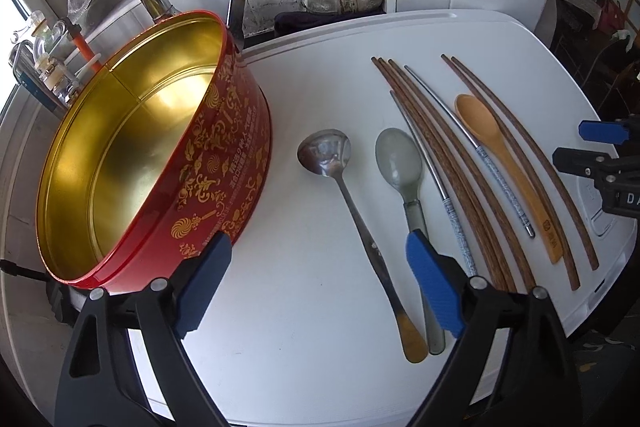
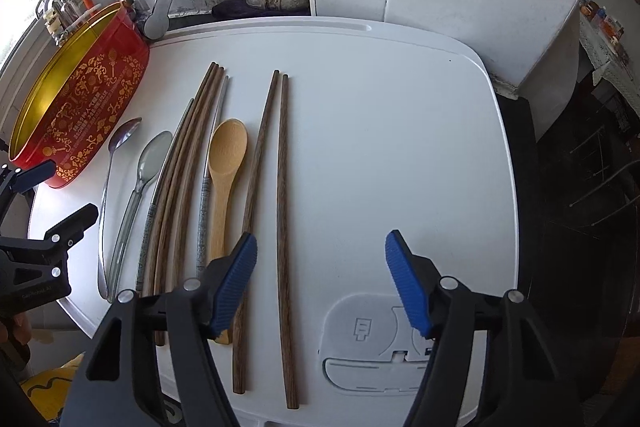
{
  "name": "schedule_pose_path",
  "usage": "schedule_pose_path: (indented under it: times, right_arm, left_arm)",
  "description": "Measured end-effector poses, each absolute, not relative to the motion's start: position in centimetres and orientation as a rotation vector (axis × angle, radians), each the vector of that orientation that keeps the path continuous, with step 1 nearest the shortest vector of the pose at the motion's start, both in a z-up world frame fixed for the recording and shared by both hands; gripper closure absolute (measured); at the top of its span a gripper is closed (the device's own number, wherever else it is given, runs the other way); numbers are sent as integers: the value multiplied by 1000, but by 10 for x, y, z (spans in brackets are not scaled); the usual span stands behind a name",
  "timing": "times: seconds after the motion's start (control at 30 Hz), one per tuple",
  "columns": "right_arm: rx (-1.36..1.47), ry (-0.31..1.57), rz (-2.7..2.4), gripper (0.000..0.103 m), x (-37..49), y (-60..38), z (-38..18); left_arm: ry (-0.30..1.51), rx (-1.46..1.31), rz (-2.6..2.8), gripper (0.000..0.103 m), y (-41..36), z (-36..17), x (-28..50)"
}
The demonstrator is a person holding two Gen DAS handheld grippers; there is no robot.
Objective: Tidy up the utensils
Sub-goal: 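Grasp the metal ladle with the left tool while the right tool grasps a wooden chopstick, then carry the ladle and chopstick over the red tin with both tools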
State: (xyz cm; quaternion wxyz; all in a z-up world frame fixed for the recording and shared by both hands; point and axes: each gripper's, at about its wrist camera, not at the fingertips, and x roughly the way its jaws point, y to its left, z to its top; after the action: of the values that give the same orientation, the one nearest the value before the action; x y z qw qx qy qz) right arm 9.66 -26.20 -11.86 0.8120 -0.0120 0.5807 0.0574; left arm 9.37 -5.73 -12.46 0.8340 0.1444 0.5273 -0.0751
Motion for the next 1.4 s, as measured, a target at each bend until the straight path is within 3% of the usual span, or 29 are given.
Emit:
schedule_pose_path:
  times: [0.23,0.4,0.43,0.47,0.5,0.53,0.9,1.4]
  right_arm:
    - [-58,1268,164,49,102,-258,-134]
    - [-128,1266,189,54,101,-248,-135]
    - [-133,1266,196,58,99,-247,-135]
    - [-138,1272,210,69,98,-246,-134]
    - [-141,1285,227,78,97,-244,-133]
    - [-134,1301,230,96,98,-243,-133]
    - [32,1183,251,96,70,-256,-83]
    - [56,1154,240,96,34,-254,-71]
  left_arm:
    - [1144,331,-116,24,-63,-139,107]
    - [1183,245,-160,63,-63,-145,113]
    - [1197,219,-174,69,-63,-145,114]
    - [1208,187,-188,88,-61,-145,114]
    - [1215,165,-188,95,-60,-145,113]
    - [1220,152,-184,97,-59,-144,114]
    - [1185,22,-232,98,-49,-106,91]
    - [1136,-10,-239,98,-35,-92,71]
